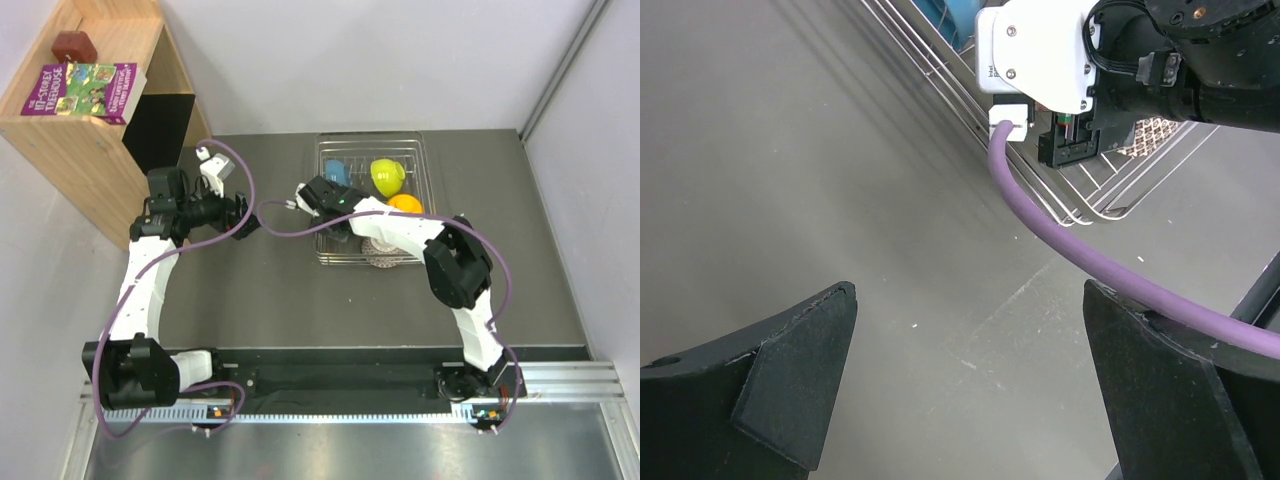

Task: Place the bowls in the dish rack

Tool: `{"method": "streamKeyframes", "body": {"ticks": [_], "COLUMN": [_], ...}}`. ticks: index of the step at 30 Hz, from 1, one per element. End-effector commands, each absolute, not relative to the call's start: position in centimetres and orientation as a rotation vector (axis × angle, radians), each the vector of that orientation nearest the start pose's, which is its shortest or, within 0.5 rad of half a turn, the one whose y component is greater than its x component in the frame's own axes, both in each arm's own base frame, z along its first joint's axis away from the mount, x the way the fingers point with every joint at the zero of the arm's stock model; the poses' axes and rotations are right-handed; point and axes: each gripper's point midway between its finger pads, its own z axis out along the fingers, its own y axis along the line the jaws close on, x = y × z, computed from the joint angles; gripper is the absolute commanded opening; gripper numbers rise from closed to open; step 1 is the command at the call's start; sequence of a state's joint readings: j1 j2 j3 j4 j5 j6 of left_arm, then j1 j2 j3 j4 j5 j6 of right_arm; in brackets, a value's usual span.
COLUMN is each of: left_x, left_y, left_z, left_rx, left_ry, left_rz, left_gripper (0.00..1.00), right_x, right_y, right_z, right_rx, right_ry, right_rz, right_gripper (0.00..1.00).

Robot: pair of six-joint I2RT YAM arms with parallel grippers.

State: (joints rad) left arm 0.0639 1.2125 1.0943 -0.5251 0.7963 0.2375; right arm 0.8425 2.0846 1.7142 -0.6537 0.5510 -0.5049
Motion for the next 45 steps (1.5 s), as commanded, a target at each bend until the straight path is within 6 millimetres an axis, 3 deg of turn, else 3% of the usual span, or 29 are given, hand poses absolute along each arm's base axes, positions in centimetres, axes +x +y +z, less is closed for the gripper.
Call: {"method": "streamKeyframes", "body": {"ticks": [1, 11, 24, 38, 45], "left_x": [32.7, 33.0, 33.1, 32.9, 33.3], "left_y": [-10.1, -10.0, -10.2, -10.1, -9.7], "left_z": [26.1, 26.4, 26.8, 27.2, 27.5], "left_rx": [0.637, 0.636, 0.636, 0.641, 0.607], "left_ry": [1.895, 1.896, 1.896, 1.893, 1.898], "left_rz": [-0.675, -0.674, -0.687, -0.682, -0.661], "left_gripper": [0.99, 0.99, 0.99, 0.99, 0.99], "right_x": [37.6, 37.1, 36.6, 35.5, 36.1], "right_y": [30.8, 31.3, 31.9, 32.0, 31.8], "right_z": [10.0, 10.3, 11.5, 10.3, 10.5], "right_rx": [-1.489, -1.496, -1.479, -1.524, -1.494], "right_ry": [2.013, 2.031, 2.077, 2.099, 2.097], "right_rz": [-0.459, -0.341, -0.084, 0.01, 0.012], "right_gripper": [0.84, 0.99, 1.0, 1.0, 1.0]}}
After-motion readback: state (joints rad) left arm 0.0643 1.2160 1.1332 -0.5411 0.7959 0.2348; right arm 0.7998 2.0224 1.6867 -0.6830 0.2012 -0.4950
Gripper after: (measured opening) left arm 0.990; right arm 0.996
